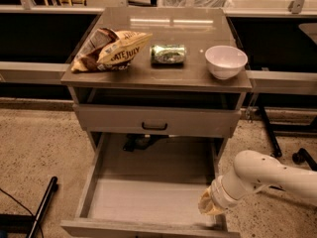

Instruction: Open middle drawer

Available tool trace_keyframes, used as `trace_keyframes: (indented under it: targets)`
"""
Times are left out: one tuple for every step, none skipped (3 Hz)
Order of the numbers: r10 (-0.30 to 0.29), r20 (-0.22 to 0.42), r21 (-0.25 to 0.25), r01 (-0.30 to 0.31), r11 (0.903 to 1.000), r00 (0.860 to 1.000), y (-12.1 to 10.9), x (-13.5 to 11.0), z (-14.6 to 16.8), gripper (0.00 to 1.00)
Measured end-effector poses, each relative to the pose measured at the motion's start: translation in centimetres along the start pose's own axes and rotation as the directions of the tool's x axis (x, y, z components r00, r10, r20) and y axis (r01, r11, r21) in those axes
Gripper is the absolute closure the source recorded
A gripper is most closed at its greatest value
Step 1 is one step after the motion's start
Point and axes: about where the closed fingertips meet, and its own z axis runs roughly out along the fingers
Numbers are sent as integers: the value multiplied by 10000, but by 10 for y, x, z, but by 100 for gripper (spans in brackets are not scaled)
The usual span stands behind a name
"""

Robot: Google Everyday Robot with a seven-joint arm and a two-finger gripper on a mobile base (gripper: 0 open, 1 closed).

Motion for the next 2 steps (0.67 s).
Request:
trace_keyframes:
  targets:
    - [38, 272, 1107, -68, 9938, 9996, -10, -8, -27, 82]
    - [87, 308, 1213, -124, 9925, 9995, -10, -7, -29, 59]
